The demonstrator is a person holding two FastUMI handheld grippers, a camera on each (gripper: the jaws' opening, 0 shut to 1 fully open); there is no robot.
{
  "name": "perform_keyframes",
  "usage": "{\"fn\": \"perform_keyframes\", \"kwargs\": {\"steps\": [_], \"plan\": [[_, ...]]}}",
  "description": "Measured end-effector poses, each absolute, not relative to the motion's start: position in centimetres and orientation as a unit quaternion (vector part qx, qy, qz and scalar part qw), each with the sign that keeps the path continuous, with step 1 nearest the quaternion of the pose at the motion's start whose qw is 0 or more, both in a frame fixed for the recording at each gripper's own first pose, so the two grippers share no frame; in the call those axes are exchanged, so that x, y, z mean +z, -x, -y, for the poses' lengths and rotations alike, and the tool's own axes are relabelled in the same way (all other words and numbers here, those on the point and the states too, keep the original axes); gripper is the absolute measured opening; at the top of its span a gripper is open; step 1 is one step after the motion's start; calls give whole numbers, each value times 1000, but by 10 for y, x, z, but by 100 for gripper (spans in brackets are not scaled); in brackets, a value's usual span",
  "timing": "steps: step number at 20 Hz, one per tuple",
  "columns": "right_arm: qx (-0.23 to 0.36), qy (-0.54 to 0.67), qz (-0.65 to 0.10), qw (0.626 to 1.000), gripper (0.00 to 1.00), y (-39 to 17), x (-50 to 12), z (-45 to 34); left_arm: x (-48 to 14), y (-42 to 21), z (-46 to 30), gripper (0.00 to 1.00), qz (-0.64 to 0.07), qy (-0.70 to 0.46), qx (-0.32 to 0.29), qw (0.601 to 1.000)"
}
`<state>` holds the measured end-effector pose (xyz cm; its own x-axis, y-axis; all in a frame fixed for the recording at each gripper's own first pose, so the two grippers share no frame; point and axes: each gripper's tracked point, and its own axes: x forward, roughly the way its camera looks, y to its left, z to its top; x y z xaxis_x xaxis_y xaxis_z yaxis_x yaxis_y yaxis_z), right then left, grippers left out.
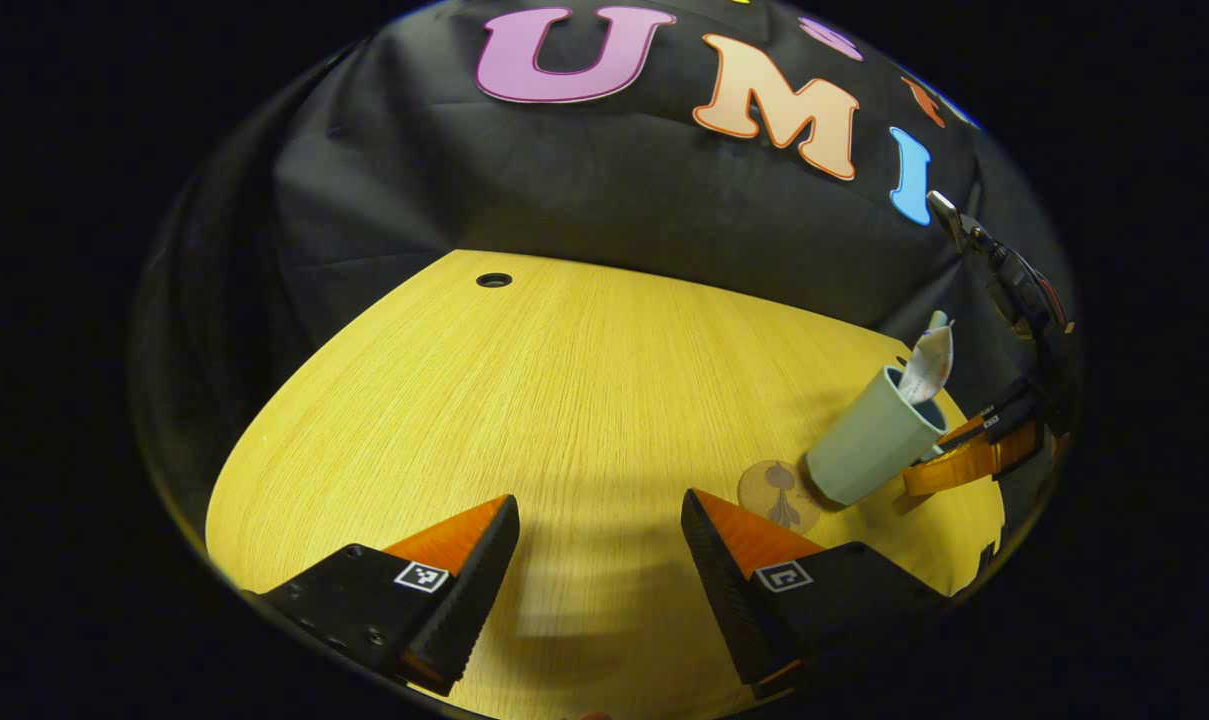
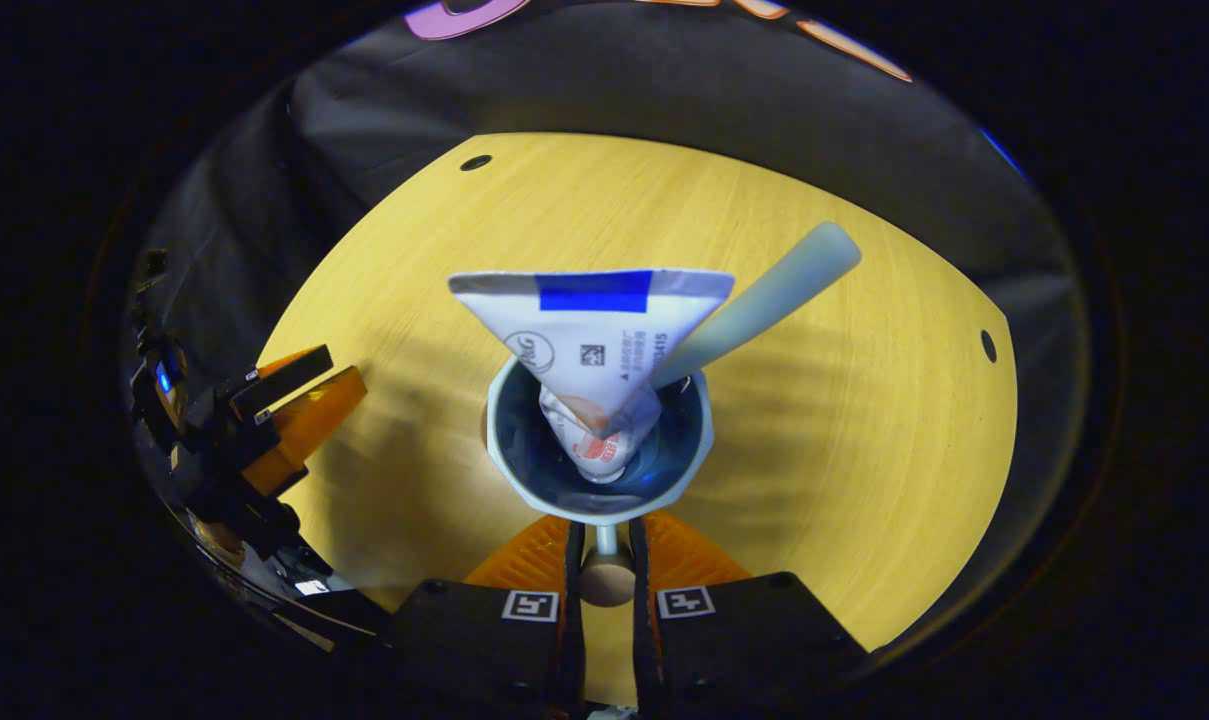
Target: Put the toothbrush and toothpaste on the desktop into the cup, then pick up the cup and place it on the coaster on the desktop.
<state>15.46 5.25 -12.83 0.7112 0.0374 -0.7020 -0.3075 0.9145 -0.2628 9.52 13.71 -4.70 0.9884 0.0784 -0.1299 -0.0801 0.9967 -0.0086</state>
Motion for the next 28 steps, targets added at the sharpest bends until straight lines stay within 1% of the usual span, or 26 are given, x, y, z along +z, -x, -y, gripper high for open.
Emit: {"fn": "perform_keyframes", "kwargs": {"steps": [1, 2, 3, 6, 7, 8, 14, 17, 18, 20, 21, 22, 23, 24, 25, 26, 27, 28], "plan": [[101, 188, -369, 905, 22, -155, -128, -51, -48, -93, -142, 95, -66, 12, 43, 997], [106, 194, -371, 902, 18, -155, -127, -51, -51, -92, -145, 95, -67, 17, 48, 996], [110, 200, -374, 899, 21, -155, -125, -49, -52, -90, -150, 95, -66, 21, 52, 996], [116, 226, -378, 890, 21, -156, -123, -44, -52, -87, -161, 95, -60, 36, 56, 996], [116, 234, -380, 888, 18, -156, -123, -42, -52, -87, -163, 95, -60, 38, 58, 996], [117, 239, -382, 885, 21, -155, -123, -41, -53, -87, -166, 94, -60, 40, 61, 996], [115, 254, -381, 881, 21, -158, -119, -34, -58, -85, -174, 95, -65, 49, 67, 994], [128, 259, -373, 882, 29, -158, -118, -38, -56, -83, -172, 94, -64, 45, 67, 995], [133, 250, -367, 886, 39, -155, -115, -41, -56, -83, -170, 94, -63, 43, 67, 995], [137, 231, -357, 894, 100, -151, -110, -41, -55, -80, -165, 94, -64, 39, 65, 995], [139, 219, -355, 898, 98, -147, -110, -40, -55, -79, -161, 94, -65, 37, 63, 995], [141, 205, -352, 902, 94, -141, -110, -37, -53, -77, -157, 94, -64, 35, 62, 995], [141, 194, -350, 906, 99, -137, -111, -32, -51, -76, -155, 95, -64, 32, 61, 996], [137, 184, -347, 910, 94, -133, -111, -24, -51, -74, -146, 95, -64, 30, 58, 996], [129, 172, -344, 914, 99, -126, -112, -11, -50, -71, -137, 94, -63, 28, 55, 996], [119, 161, -344, 917, 99, -120, -112, 2, -48, -70, -129, 94, -62, 27, 53, 996], [111, 147, -343, 921, 94, -113, -112, 15, -47, -67, -120, 94, -62, 27, 50, 996], [103, 134, -340, 925, 94, -105, -110, 30, -48, -63, -109, 94, -64, 28, 47, 996]]}}
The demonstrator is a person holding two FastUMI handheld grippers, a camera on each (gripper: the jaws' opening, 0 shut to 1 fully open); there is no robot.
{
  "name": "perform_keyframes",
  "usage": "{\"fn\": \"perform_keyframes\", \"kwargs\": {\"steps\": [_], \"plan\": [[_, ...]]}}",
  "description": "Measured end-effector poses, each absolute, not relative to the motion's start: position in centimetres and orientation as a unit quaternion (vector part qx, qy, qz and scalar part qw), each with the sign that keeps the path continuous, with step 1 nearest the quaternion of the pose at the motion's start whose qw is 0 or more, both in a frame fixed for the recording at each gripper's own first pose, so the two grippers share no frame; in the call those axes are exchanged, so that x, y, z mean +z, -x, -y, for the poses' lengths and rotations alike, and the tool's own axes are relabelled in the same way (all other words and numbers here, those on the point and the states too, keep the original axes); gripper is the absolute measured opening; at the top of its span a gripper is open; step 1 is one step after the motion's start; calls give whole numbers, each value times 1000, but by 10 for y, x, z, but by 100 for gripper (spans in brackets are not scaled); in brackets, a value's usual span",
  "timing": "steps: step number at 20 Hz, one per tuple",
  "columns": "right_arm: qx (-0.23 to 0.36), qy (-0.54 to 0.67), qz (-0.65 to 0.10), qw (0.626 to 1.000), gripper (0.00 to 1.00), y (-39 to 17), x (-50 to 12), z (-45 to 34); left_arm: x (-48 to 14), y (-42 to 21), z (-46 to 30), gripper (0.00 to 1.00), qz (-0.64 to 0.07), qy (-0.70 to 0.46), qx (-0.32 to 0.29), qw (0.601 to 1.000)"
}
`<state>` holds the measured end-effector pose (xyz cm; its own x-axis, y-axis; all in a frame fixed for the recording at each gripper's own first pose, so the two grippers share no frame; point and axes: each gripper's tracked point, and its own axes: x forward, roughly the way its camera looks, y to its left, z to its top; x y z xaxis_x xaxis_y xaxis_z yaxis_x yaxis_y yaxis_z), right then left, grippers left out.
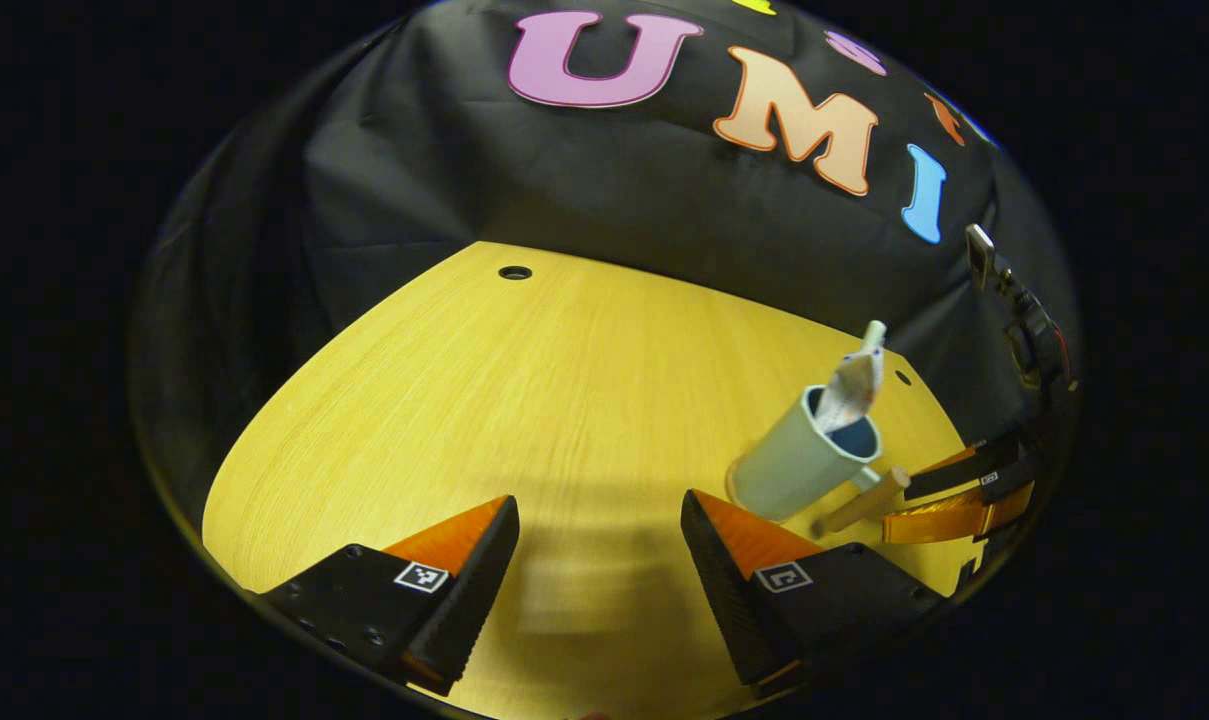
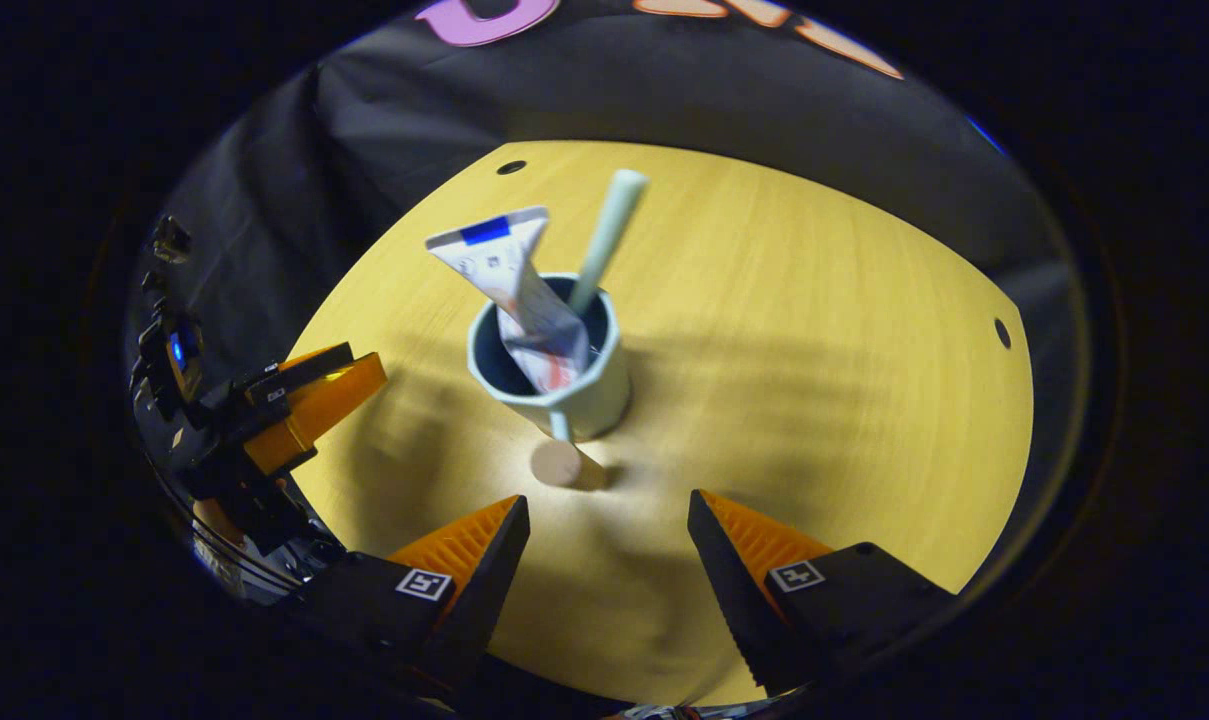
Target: Put the toothbrush and toothpaste on the desktop into the cup, then pick up the cup and place it on the coaster on the desktop.
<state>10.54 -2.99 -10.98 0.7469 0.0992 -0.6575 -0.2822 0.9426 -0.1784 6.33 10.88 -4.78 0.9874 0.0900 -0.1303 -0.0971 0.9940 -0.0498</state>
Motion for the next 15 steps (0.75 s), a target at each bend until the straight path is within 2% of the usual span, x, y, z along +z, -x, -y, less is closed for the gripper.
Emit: {"fn": "perform_keyframes", "kwargs": {"steps": [1, 3, 4, 6, 7, 8, 15], "plan": [[94, 122, -337, 929, 99, -99, -108, 44, -49, -60, -97, 94, -67, 29, 43, 996], [79, 100, -326, 937, 99, -85, -105, 73, -53, -55, -73, 94, -71, 28, 36, 996], [71, 92, -319, 941, 94, -77, -102, 89, -56, -51, -63, 94, -76, 25, 34, 996], [51, 70, -303, 949, 94, -61, -96, 122, -61, -44, -40, 94, -80, 21, 28, 996], [41, 56, -298, 952, 99, -54, -95, 137, -62, -41, -29, 94, -81, 20, 27, 996], [34, 41, -292, 955, 99, -48, -96, 149, -65, -37, -18, 94, -83, 20, 25, 996], [20, 3, -257, 966, 99, -22, -92, 201, -61, -22, 40, 94, -76, 13, 19, 997]]}}
